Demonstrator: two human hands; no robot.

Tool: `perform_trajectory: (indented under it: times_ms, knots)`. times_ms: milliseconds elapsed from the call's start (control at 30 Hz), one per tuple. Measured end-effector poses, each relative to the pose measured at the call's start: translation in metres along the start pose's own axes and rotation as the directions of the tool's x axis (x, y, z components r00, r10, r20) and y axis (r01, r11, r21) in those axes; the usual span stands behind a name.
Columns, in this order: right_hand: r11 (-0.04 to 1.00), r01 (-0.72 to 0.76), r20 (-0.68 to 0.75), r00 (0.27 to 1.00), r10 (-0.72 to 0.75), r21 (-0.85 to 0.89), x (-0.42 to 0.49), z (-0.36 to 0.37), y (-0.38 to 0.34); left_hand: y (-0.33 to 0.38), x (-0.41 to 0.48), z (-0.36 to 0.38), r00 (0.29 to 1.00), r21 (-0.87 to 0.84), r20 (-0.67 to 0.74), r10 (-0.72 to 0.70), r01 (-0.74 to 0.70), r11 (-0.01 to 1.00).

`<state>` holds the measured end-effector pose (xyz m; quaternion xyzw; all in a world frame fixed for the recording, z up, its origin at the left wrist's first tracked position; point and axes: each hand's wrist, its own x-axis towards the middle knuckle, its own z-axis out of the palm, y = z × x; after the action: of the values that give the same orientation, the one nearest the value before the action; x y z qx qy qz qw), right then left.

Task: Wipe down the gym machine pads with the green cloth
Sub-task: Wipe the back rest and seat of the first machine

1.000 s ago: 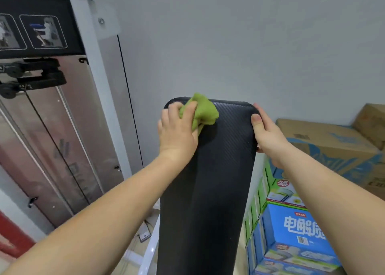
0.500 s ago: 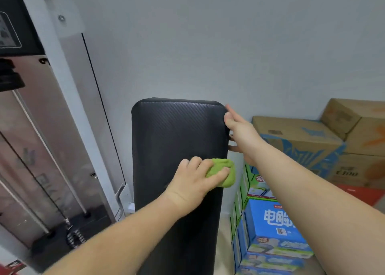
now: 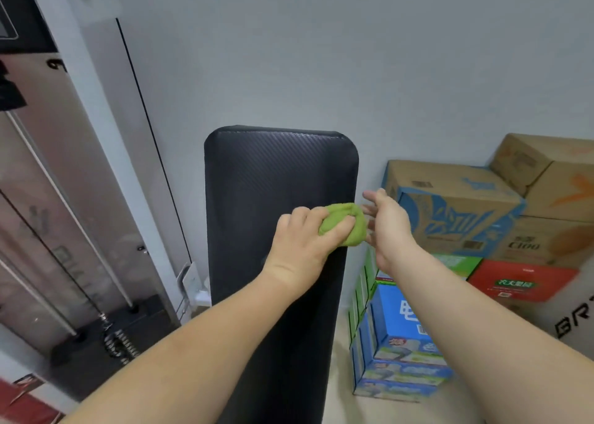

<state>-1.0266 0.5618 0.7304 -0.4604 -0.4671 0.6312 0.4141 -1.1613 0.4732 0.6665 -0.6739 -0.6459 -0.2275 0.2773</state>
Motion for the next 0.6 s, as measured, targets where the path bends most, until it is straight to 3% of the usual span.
perform_trajectory:
  times_ms: [67,167,233,300,367,467,600]
  knots:
    - [0.987,0.038,-0.045,0.998,-0.045,-0.156,-0.011,0.001,0.021,-0.004,-0.034,0.006,0.988,-0.005,0.085,0.127,-0.127,0.992]
    - [0.958,0.053,0.000,0.998,-0.055,-0.283,-0.029,0.007,0.042,-0.022,-0.090,-0.001,0.886,0.046,0.348,0.308,-0.344,0.938]
    - [0.928,0.030,0.008,1.000,-0.029,-0.370,-0.039,0.012,0.050,-0.056,-0.104,-0.017,0.864,0.078,0.368,0.344,-0.397,0.914]
    - [0.896,0.046,0.016,0.999,-0.044,-0.441,-0.042,0.014,0.062,-0.091,-0.092,-0.035,0.930,0.133,0.240,0.279,-0.316,0.939]
    - [0.883,0.064,0.018,0.998,-0.063,-0.464,-0.044,0.016,0.070,-0.122,-0.061,-0.058,0.995,0.145,0.053,0.080,-0.087,0.986]
    - [0.875,0.068,-0.043,0.994,-0.101,-0.479,-0.047,0.018,0.077,-0.131,-0.037,-0.074,0.961,0.044,-0.090,-0.262,0.267,0.963]
    - [0.863,0.046,-0.087,0.991,-0.103,-0.504,-0.044,0.017,0.083,-0.093,-0.083,-0.029,0.921,-0.105,-0.068,-0.382,0.375,0.921]
